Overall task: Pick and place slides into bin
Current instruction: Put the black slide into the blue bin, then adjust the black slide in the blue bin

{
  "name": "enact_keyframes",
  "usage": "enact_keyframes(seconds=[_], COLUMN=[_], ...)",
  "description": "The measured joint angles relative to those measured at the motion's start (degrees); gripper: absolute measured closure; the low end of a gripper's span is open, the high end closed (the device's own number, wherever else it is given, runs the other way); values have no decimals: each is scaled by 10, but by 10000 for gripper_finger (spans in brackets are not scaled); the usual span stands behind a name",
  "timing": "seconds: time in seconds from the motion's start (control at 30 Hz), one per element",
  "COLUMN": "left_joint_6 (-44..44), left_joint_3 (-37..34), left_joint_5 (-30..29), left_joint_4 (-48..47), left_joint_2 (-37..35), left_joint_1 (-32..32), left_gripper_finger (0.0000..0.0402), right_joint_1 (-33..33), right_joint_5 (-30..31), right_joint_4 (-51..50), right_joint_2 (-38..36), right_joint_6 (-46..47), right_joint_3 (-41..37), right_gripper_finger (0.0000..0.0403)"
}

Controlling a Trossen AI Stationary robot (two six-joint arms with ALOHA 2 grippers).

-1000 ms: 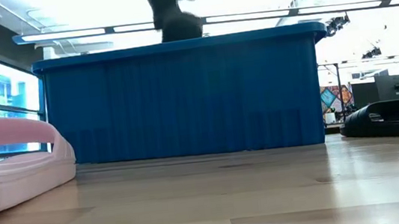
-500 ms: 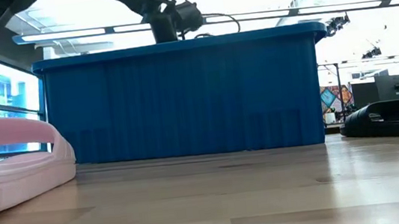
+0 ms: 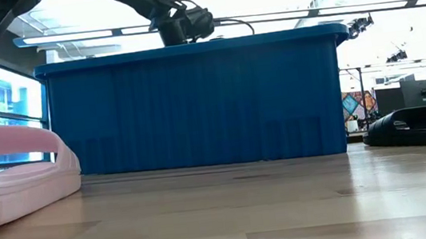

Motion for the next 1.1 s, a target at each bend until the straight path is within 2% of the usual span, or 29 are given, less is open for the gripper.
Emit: enact_keyframes(seconds=[0.17, 0.37, 0.53, 0.7, 1.0, 1.1], left_joint_6=[11, 16, 11, 10, 11, 12], left_joint_3=[0, 0, 22, 95, 288, 265], left_joint_5=[9, 19, 103, 134, 162, 184], left_joint_4=[-13, -32, -56, -86, -181, -157], left_joint_2=[0, 0, 0, -1, -3, -41], left_joint_1=[0, -1, 0, -6, -16, -15], left_gripper_finger=[323, 244, 201, 194, 220, 227], right_joint_1=[0, 0, -6, -23, -65, -78], right_joint_5=[-4, 24, 24, 32, 34, -13], right_joint_4=[0, 0, 0, 0, 0, 0], right_joint_2=[0, 0, 0, -6, -38, -65], right_joint_6=[-10, -10, -29, -87, -210, -251], right_joint_3=[0, 0, 0, 0, 0, 0], right_gripper_finger=[194, 194, 194, 194, 194, 194])
